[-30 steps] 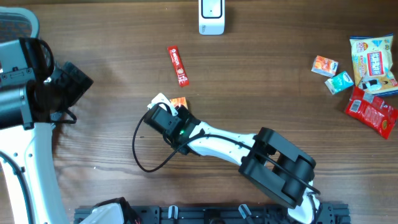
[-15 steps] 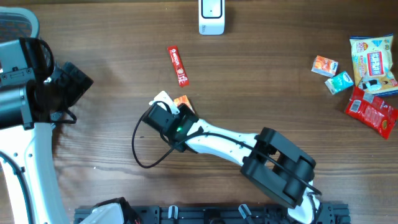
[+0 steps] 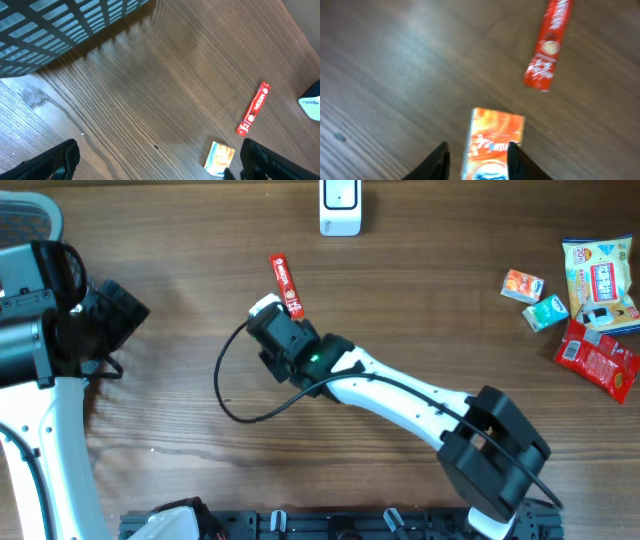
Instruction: Scan the item barcode
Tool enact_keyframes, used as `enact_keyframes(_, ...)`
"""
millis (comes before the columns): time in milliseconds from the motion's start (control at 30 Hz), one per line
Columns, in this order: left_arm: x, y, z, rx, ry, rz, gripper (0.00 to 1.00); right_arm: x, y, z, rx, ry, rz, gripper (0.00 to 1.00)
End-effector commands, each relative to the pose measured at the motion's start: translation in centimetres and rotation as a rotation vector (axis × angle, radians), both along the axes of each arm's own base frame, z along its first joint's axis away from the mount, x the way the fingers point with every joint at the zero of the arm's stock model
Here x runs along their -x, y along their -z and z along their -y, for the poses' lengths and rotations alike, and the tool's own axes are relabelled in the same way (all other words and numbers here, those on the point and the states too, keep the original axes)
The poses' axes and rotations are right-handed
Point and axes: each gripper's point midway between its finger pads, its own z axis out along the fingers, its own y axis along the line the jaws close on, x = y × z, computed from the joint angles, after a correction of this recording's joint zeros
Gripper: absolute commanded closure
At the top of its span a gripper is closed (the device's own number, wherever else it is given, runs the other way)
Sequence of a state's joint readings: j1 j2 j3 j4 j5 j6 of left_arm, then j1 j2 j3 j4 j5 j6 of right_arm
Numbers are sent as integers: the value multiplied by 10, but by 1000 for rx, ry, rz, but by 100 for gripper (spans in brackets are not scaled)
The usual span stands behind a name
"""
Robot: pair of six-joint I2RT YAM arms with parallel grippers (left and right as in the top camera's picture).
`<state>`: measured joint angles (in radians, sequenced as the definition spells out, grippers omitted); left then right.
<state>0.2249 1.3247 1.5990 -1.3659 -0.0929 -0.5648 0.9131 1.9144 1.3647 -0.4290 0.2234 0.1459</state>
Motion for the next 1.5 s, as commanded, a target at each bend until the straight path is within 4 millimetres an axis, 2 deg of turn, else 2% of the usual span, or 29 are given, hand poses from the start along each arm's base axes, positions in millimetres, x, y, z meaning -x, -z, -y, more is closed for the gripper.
enact_keyframes(0, 1, -3, -4, -10, -28, 9, 0, 8, 39, -2, 107, -45, -15, 51)
enact_keyframes(100, 1, -3, -4, -10, -28, 9, 0, 0, 55, 11, 202, -16, 25, 49)
enact_keyframes(200, 1, -3, -4, -10, -28, 9, 0, 2, 62, 13, 238, -49, 18, 48)
enact_keyframes(400, 1, -3, -4, -10, -28, 9, 0, 3, 68, 14, 266, -82, 17, 39)
enact_keyframes(533, 1, -3, -4, -10, -28, 9, 0, 9, 90, 15, 289, -96, -25, 38)
enact_keyframes(600, 1, -3, -4, -10, -28, 9, 0, 10, 100, 17, 311, -104, -38, 40)
enact_keyframes(733, 1, -3, -4, -10, -28, 9, 0, 12, 100, 15, 323, -110, -25, 54)
enact_keyframes(767, 1, -3, -4, -10, -28, 9, 0, 12, 99, 15, 328, -110, -17, 60)
enact_keyframes(933, 1, -3, -4, -10, -28, 9, 0, 4, 91, 22, 375, -40, 64, 92)
enact_keyframes(967, 1, -3, -4, -10, -28, 9, 0, 4, 89, 22, 372, -32, 63, 96)
enact_keyframes(1067, 1, -3, -4, -10, -28, 9, 0, 2, 82, 21, 346, 1, 60, 96)
enact_keyframes(1233, 1, -3, -4, -10, -28, 9, 0, -4, 48, 17, 230, 86, -3, 96)
enact_keyframes(1367, 1, -3, -4, -10, -28, 9, 0, -2, 15, -1, 2, 23, -201, 96)
enact_keyframes(1467, 1, -3, -4, -10, -28, 9, 0, -4, -10, -4, -236, 6, -393, 96)
